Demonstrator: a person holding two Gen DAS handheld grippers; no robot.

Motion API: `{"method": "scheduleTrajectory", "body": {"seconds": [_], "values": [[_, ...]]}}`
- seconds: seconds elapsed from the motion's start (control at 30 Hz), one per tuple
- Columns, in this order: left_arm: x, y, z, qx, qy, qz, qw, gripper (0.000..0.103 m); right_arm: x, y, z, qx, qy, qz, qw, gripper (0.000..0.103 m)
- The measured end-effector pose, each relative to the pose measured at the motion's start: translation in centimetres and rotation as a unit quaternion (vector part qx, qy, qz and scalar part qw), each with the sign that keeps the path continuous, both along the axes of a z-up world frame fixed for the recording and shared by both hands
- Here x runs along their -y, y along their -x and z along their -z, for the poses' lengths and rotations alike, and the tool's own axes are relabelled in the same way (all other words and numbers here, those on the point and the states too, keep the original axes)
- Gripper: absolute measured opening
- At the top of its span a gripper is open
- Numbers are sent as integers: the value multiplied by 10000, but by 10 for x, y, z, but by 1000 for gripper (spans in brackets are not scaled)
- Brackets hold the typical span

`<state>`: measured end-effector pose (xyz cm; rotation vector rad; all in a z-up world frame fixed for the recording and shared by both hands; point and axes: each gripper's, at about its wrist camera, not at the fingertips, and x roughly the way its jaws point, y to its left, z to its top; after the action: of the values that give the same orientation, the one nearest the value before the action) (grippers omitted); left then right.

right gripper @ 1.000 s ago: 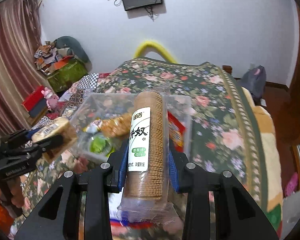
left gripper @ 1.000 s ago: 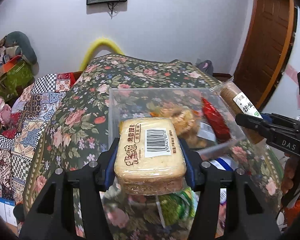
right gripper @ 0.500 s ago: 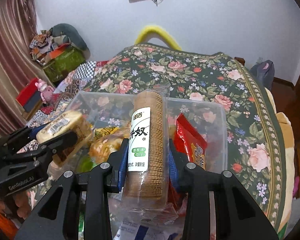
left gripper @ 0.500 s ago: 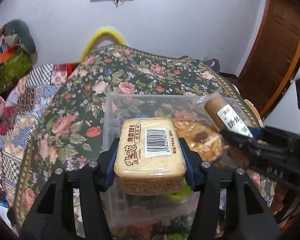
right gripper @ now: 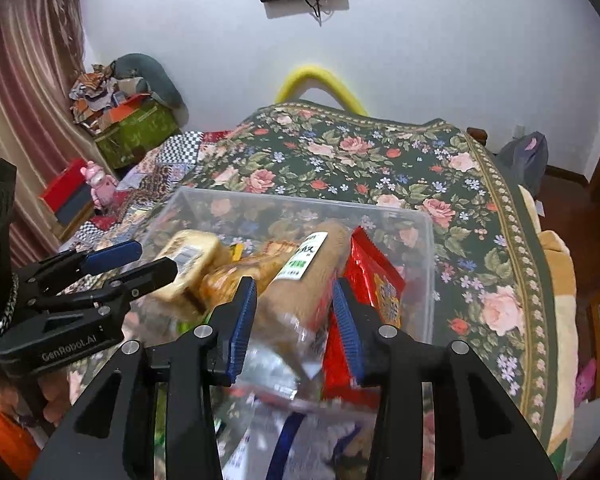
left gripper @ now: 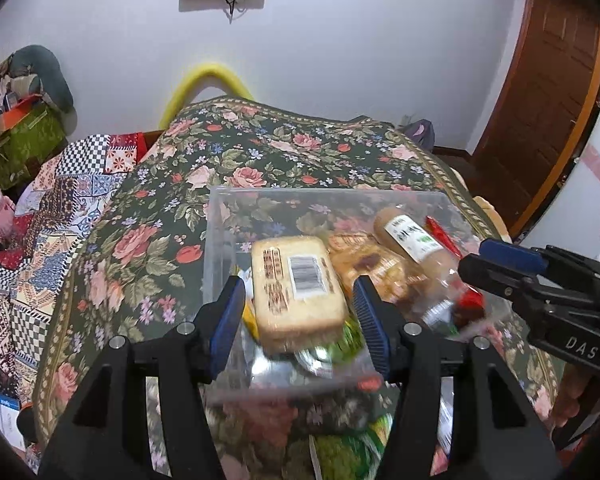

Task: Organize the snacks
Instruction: 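Carry the square cake and biscuit roll over the clear box and open both tools, then grasp the green pea snack bag with the left tool while the right tool grasps the white-blue chip bag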

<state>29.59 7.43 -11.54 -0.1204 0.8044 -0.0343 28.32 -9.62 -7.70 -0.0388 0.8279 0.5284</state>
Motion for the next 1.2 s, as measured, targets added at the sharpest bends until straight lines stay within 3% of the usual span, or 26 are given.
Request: {"method": "scheduleTrajectory", "body": {"seconds": [0.27,0.5,0.8,0.9,1.03,1.2], "values": [[10,45,-2,-80,-33,198,9998,66,18,37,-1,2,20,-14,10000,56],[24,70,28,-454,-49,472,9978,69,23,52,28,-328,99,28,9994,71],[24,84,70,-837,-51,576,9948,69,13,60,69,-753,320,-122,9966,74],[21,83,79,-859,175,615,9942,61,10,61,76,-832,302,-125,9960,80],[20,82,84,-841,491,714,9927,35,3,58,84,-891,326,-99,9954,81],[23,83,83,-762,505,792,9927,28,1,57,88,-802,393,-19,9960,79]]}}
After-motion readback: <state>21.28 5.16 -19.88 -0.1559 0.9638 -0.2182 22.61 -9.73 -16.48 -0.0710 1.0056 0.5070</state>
